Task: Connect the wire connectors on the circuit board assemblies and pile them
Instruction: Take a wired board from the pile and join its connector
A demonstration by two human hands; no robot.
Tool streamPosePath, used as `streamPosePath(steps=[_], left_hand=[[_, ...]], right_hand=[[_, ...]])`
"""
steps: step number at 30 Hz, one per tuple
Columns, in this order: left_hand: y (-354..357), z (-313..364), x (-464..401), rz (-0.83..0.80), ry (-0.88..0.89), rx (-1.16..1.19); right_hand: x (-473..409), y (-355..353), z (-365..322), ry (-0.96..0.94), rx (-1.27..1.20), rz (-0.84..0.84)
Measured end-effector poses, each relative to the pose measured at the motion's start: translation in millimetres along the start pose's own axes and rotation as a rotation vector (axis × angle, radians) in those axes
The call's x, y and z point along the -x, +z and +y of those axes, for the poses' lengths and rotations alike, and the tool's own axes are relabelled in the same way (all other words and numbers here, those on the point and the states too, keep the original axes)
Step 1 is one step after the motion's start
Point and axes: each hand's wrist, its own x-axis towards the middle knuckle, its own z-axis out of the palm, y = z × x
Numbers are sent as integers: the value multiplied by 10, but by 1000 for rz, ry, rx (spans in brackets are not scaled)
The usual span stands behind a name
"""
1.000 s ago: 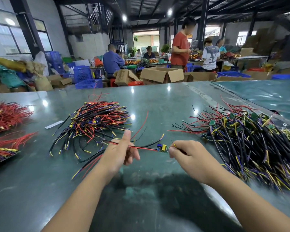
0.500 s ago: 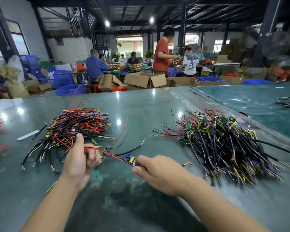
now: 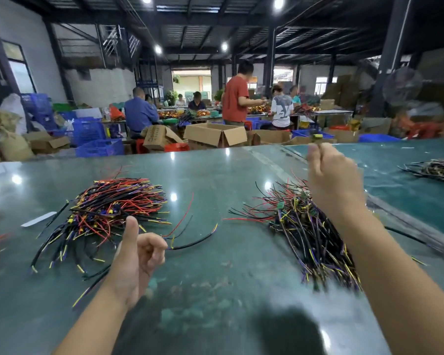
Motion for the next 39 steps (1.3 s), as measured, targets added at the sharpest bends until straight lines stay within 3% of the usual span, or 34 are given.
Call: streamPosePath(steps=[2, 4, 6, 9, 12, 16, 21, 25, 30, 33, 36, 39], left_hand=[[-11, 32, -20, 22, -1, 41], [-28, 56, -27, 27, 4, 76], [-38, 67, -37, 39, 24, 90], [-58, 87, -72, 143, 96, 104], [-104, 70, -117, 324, 188, 32], [-185, 18, -158, 529, 218, -418], [-326, -143, -165, 352, 78, -1207], [-307, -218, -161, 297, -31, -1516], [-210, -314, -204, 386, -162, -1769], [-154, -305, -206, 488, -29, -1724], [-112, -259, -183, 542, 189, -1471], [-21, -187, -145, 549, 293, -1190]], right_hand=[[-136, 47, 307, 145, 265, -95], [-141, 79, 524, 298, 510, -339], [-84, 78, 621, 364, 687, -387], [35, 161, 536, 279, 536, -168], [380, 423, 167, 127, 136, -194], [1007, 810, -244, -25, -138, -357], [1328, 995, -282, -96, -215, -518], [1407, 984, -301, -180, -267, -598], [1398, 992, -343, -220, -291, -643], [1403, 998, -337, -226, -304, -675], [1391, 977, -362, -221, -338, -669], [1403, 941, -412, -120, -402, -645]])
